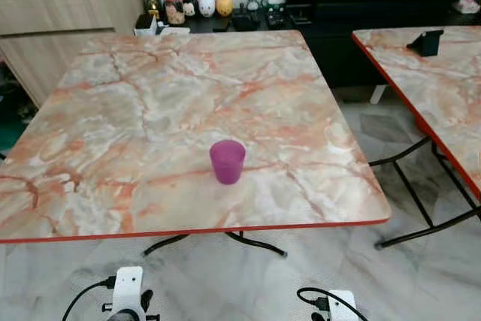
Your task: Setting the table
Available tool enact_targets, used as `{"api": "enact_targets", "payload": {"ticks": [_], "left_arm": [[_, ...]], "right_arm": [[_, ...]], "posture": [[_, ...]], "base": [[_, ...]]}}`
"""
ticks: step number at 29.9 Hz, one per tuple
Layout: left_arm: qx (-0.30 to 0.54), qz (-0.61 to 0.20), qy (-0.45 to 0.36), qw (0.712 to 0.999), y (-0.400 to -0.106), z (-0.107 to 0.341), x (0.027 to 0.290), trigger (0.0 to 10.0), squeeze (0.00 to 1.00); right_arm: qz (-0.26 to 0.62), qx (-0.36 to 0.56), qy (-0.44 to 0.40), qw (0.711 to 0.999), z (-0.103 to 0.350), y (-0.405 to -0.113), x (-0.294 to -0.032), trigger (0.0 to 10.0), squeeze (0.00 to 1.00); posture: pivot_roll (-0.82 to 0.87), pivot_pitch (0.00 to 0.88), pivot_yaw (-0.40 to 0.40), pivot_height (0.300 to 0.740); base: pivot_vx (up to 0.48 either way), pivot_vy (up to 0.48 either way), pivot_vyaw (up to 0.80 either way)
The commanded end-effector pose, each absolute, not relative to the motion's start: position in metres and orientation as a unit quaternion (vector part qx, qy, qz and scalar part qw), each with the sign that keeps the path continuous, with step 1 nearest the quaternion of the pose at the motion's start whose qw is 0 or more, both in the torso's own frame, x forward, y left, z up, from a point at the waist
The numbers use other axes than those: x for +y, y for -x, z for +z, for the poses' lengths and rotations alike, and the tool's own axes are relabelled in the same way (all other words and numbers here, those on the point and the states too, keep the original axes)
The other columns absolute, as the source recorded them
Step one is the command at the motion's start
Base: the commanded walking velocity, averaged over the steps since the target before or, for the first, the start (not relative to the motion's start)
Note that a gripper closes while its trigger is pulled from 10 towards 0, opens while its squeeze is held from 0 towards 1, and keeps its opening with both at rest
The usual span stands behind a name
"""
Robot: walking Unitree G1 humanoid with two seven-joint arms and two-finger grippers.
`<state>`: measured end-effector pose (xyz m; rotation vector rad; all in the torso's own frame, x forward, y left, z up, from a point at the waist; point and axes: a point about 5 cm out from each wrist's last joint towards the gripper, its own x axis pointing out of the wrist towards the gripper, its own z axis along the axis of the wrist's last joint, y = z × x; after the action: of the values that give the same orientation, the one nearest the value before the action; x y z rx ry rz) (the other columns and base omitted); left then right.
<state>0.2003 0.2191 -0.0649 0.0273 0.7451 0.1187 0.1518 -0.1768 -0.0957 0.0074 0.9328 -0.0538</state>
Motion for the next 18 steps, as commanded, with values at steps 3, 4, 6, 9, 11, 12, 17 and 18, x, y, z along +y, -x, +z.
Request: {"api": "enact_targets", "payload": {"ticks": [3, 4, 6, 9, 11, 12, 17, 18], "left_arm": [[0.359, 0.041, -0.033, 0.932, -0.198, -0.065, 0.219, 10.0, 0.00], [0.359, 0.040, -0.034, 0.932, -0.198, -0.065, 0.219, 10.0, 0.00], [0.357, 0.047, -0.028, 0.933, -0.198, -0.065, 0.219, 10.0, 0.00], [0.355, 0.046, -0.035, 0.933, -0.198, -0.065, 0.219, 10.0, 0.00], [0.353, 0.044, -0.044, 0.933, -0.199, -0.064, 0.219, 10.0, 0.00], [0.297, 0.042, -0.047, 0.953, -0.195, -0.055, 0.235, 10.0, 0.00], [0.157, 0.022, -0.079, 0.984, -0.168, -0.016, 0.266, 10.0, 0.00], [0.156, 0.022, -0.080, 0.984, -0.168, -0.016, 0.267, 10.0, 0.00]], "right_arm": [[-0.027, 0.454, -0.007, 0.890, -0.097, -0.149, -0.177, 10.0, 0.00], [-0.027, 0.454, -0.007, 0.890, -0.097, -0.149, -0.177, 10.0, 0.00], [-0.027, 0.455, -0.006, 0.890, -0.097, -0.149, -0.177, 10.0, 0.00], [-0.027, 0.457, -0.006, 0.889, -0.097, -0.148, -0.177, 10.0, 0.00], [-0.026, 0.458, -0.005, 0.888, -0.097, -0.148, -0.177, 10.0, 0.00], [-0.025, 0.458, -0.005, 0.888, -0.097, -0.148, -0.177, 10.0, 0.00], [-0.027, 0.460, -0.006, 0.887, -0.098, -0.148, -0.178, 10.0, 0.00], [-0.027, 0.460, -0.007, 0.887, -0.098, -0.148, -0.178, 10.0, 0.00]], "posture": [[0.07, 0.000, 0.023, 0.740], [0.07, 0.000, 0.023, 0.740], [0.08, 0.000, 0.023, 0.740], [0.08, 0.000, 0.022, 0.740], [0.09, 0.000, 0.021, 0.740], [0.09, 0.000, 0.021, 0.740], [0.10, 0.000, 0.021, 0.740], [0.10, 0.000, 0.021, 0.740]], "base": [[0.000, 0.000, 0.00], [0.000, 0.000, 0.00], [0.000, 0.000, 0.00], [0.000, 0.000, 0.00], [0.000, 0.000, 0.00], [0.000, 0.000, 0.00], [0.000, 0.000, 0.00], [0.000, 0.000, 0.00]]}}
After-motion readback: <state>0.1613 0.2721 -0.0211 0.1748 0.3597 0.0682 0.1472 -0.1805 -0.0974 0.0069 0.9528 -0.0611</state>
